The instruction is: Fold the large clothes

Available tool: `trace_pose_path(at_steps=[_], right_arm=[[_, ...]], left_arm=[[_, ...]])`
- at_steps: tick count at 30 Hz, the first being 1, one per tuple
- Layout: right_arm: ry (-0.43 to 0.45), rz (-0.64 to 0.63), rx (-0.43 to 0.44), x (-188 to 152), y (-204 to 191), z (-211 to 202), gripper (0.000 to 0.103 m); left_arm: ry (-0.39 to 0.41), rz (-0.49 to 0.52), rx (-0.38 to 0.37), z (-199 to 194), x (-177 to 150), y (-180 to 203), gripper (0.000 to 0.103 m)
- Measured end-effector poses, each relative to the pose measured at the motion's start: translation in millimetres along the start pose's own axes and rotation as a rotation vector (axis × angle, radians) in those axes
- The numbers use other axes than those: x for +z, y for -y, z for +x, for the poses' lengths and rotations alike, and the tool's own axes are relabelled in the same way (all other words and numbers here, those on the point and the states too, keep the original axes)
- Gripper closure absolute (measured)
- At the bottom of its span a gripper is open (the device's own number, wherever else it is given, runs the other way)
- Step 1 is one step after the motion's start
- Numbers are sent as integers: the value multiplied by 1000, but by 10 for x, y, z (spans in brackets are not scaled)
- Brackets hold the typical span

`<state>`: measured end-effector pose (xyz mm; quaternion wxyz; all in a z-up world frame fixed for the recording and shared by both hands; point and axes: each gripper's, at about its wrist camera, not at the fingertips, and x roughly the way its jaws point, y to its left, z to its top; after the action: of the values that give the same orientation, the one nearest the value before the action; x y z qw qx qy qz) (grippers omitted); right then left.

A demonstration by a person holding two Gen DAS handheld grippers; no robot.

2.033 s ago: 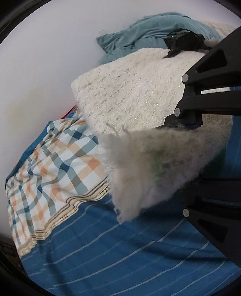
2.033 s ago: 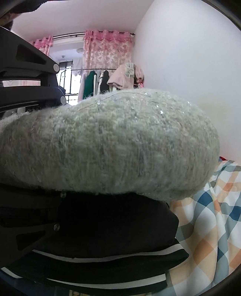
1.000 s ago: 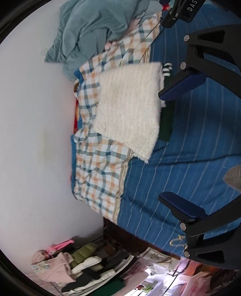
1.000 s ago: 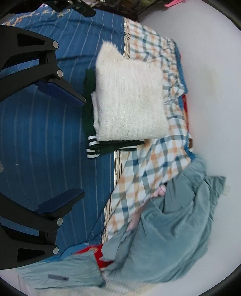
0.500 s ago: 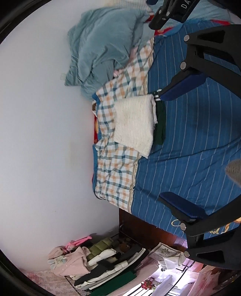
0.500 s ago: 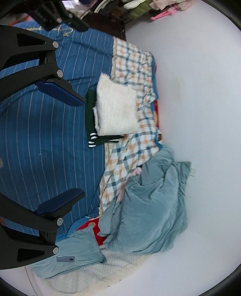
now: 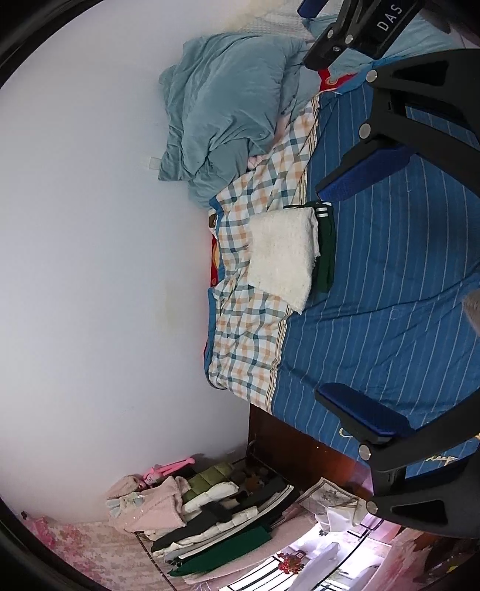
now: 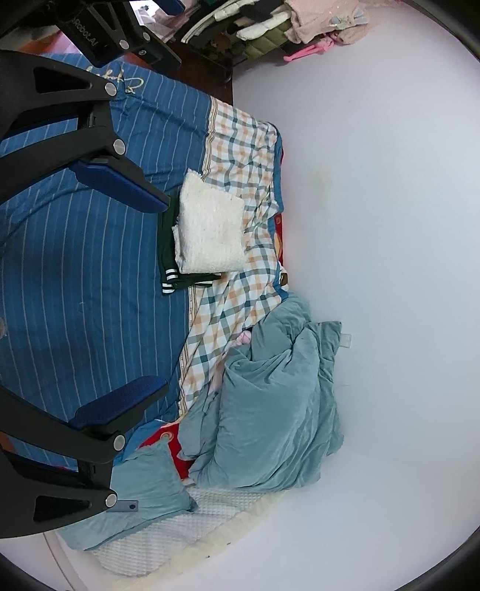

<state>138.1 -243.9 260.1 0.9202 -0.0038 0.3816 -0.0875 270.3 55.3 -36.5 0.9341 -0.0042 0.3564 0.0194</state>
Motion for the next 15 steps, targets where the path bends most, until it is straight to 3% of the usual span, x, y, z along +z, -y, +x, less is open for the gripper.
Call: trace_pose_path(at_steps=[15], right_arm=[[47,-9,0,-76,140,-438,5]], left_arm=[[23,3,18,-322,-92,45,1]])
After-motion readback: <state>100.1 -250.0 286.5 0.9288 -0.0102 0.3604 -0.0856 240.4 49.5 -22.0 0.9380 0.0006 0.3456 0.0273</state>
